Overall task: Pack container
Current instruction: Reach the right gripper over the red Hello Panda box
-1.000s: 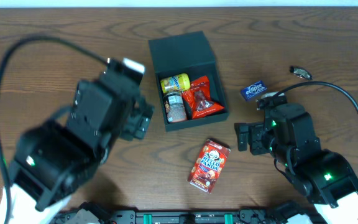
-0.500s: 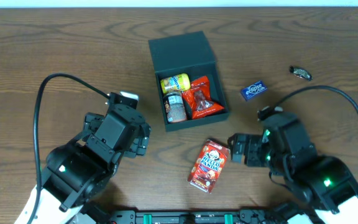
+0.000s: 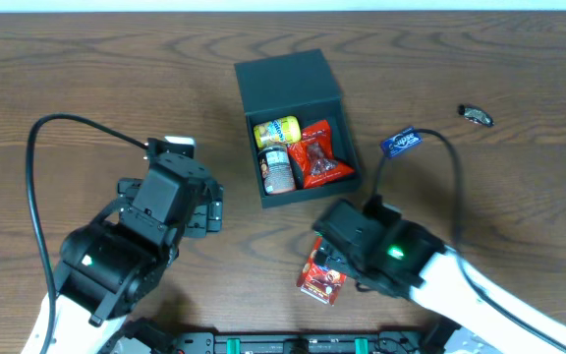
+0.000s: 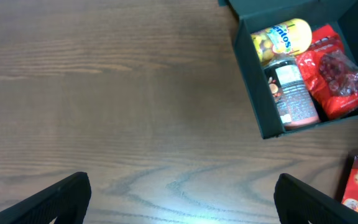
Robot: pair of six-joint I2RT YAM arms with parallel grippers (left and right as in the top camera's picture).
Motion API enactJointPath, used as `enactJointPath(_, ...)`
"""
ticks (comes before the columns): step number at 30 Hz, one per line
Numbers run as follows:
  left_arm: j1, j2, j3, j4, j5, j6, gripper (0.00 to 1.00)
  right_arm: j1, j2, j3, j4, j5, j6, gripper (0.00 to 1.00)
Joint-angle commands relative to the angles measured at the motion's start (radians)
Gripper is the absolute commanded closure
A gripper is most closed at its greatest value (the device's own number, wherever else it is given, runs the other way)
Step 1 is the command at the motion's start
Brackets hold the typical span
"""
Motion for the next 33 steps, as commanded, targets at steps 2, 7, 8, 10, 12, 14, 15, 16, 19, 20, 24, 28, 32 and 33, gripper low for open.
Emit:
enactJointPath(2,0.038,-0.006,-0.001,-0.018,0.043,-0.017,0.05,0.011,0.114,-0.008,0.046,0.007,0.211,0.01)
enactJointPath(7,0.045,-0.006,-0.002,-0.035,0.045,-0.002,0.05,0.011,0.183,-0.008,0.096,-0.023,0.195,0.01)
enactJointPath(8,0.045,-0.006,-0.002,-0.037,0.045,0.003,0.05,0.011,0.187,-0.008,0.106,-0.039,0.195,0.01)
enactJointPath(10,0.045,-0.006,-0.004,-0.038,0.045,0.005,0.05,0.011,0.187,-0.008,0.124,-0.045,0.195,0.01)
enactJointPath(12,0.045,-0.006,-0.008,-0.038,0.045,0.005,0.05,0.011,0.187,-0.008,0.149,-0.045,0.196,0.01)
enactJointPath(14,0.045,-0.006,-0.013,-0.038,0.045,0.005,0.05,0.011,0.187,-0.008,0.165,-0.045,0.199,0.01)
enactJointPath(15,0.045,-0.006,-0.016,-0.037,0.045,0.005,0.05,0.011,0.187,-0.008,0.167,-0.045,0.199,0.01)
enactJointPath(16,0.045,-0.006,-0.019,-0.037,0.045,0.005,0.05,0.011,0.187,-0.008,0.167,-0.044,0.199,0.01)
enactJointPath(19,0.045,-0.006,-0.034,-0.037,0.045,0.005,0.05,0.011,0.190,-0.013,0.167,-0.044,0.198,0.01)
enactJointPath(20,0.045,-0.006,-0.039,-0.037,0.045,0.005,0.05,0.011,0.190,-0.021,0.172,-0.044,0.198,0.01)
enactJointPath(24,0.044,-0.006,-0.056,-0.035,0.045,0.005,0.05,0.011,0.190,-0.076,0.233,-0.045,0.198,0.01)
enactJointPath(28,0.045,-0.004,-0.057,-0.032,0.045,0.005,0.05,0.011,0.190,-0.127,0.321,-0.064,0.198,0.01)
enactJointPath(32,0.044,-0.004,-0.057,-0.024,0.045,0.005,0.05,0.011,0.191,-0.148,0.334,-0.063,0.198,0.01)
enactJointPath(33,0.045,-0.004,-0.057,-0.021,0.045,0.006,0.05,0.011,0.193,-0.151,0.335,-0.060,0.199,0.01)
